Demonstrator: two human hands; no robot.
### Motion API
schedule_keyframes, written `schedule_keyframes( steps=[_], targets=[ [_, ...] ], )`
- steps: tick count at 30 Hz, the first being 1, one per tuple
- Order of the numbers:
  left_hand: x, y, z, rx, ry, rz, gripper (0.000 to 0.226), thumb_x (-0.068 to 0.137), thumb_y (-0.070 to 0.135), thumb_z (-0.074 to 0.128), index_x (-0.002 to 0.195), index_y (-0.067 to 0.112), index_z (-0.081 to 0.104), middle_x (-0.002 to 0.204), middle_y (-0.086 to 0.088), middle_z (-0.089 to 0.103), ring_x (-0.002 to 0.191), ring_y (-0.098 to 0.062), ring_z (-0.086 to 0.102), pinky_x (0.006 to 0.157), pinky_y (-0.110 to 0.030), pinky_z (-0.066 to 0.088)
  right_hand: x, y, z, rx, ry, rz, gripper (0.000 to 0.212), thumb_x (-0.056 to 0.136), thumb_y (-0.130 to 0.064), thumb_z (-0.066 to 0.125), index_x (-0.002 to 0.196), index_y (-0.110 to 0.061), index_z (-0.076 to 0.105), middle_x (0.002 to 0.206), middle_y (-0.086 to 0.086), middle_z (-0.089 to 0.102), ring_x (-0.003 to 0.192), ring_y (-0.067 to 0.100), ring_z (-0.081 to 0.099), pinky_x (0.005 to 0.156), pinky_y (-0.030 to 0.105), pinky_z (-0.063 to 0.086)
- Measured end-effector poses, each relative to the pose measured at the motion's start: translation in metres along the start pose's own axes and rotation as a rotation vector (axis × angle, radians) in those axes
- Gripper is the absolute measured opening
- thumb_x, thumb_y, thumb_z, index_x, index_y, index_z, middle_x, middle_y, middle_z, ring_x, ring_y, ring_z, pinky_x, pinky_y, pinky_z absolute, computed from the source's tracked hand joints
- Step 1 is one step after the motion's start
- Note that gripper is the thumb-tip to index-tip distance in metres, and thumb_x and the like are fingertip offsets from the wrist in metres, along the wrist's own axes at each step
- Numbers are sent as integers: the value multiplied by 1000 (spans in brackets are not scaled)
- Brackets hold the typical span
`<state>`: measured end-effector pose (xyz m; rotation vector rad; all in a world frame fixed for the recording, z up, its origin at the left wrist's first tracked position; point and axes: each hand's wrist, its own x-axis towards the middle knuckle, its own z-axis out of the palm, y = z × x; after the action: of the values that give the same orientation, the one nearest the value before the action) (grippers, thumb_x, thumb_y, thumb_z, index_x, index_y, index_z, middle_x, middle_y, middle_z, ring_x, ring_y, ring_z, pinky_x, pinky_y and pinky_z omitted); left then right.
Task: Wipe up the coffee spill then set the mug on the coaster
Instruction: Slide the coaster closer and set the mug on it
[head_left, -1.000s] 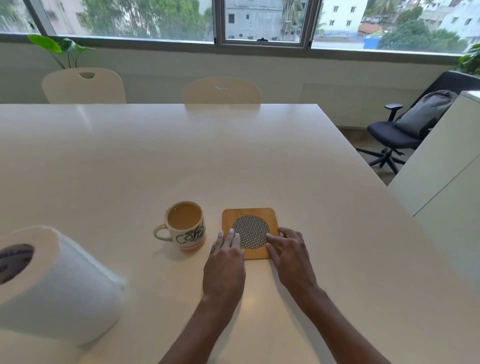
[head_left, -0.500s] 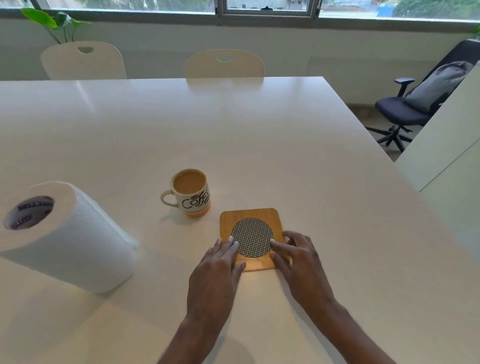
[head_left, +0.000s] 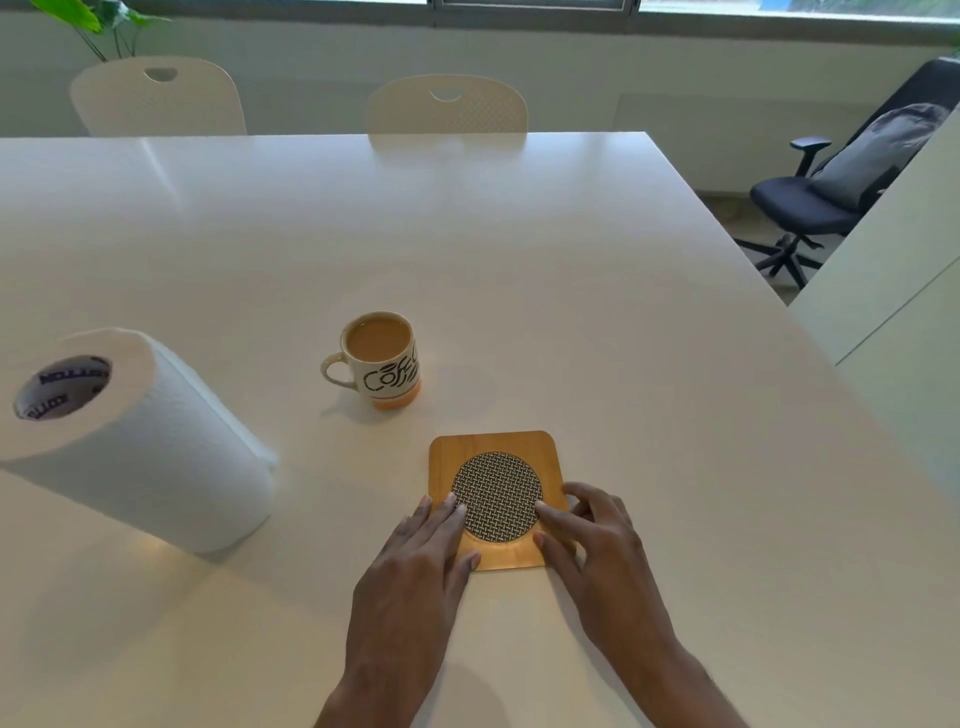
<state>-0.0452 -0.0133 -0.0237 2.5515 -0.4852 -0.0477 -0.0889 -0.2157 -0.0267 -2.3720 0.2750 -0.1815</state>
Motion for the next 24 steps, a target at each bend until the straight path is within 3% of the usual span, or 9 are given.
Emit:
schedule_keyframes(
  steps=[12, 15, 17, 19, 21, 24],
  targets=[
    [-16, -4, 1, -58, 14, -10, 53, 98, 42, 65, 148, 28, 57, 155, 18, 48, 149, -1, 32, 118, -26, 35, -18, -1, 7, -14, 26, 4, 31, 93, -18, 80, 124, -22, 80, 134, -4, 60, 113, 8, 57, 92, 5, 38],
    [-16, -5, 2, -59, 34, 11, 50, 96, 37, 69, 144, 23, 62, 152, 14, 52, 147, -9, 43, 117, -29, 35, -19, -1, 7, -8, 50, -6, 31, 94, -28, 76, 125, -27, 78, 131, -14, 54, 112, 0, 54, 92, 8, 43],
    [-15, -7, 1, -76, 81, 22, 49, 98, 37, 65, 145, 21, 61, 152, 13, 51, 146, -12, 46, 118, -31, 34, -17, -5, 4, -5, 76, -11, 40, 96, -49, 62, 129, -33, 75, 132, -21, 50, 118, -7, 51, 89, 9, 44],
    [-12, -10, -3, -102, 150, 30, 53, 102, 42, 58, 151, 23, 53, 158, 15, 44, 151, -4, 37, 120, -27, 32, -9, -12, -1, -9, 104, -31, 53, 93, -62, 51, 136, -36, 69, 137, -23, 49, 125, -14, 45, 88, 8, 40],
    [-5, -12, -9, -147, 214, 7, 57, 105, 42, 53, 159, 29, 40, 164, 19, 32, 154, 4, 23, 121, -27, 30, 4, -21, -4, 17, 113, -74, 53, 95, -62, 56, 141, -37, 62, 144, -24, 49, 131, -21, 37, 95, 5, 36],
    [13, -15, -23, -231, 338, -42, 59, 106, 40, 50, 161, 29, 34, 167, 13, 32, 154, -5, 30, 118, -23, 30, 32, -40, -6, 47, 80, -139, 61, 95, -57, 67, 150, -35, 52, 153, -22, 45, 139, -15, 38, 101, -2, 28]
  ],
)
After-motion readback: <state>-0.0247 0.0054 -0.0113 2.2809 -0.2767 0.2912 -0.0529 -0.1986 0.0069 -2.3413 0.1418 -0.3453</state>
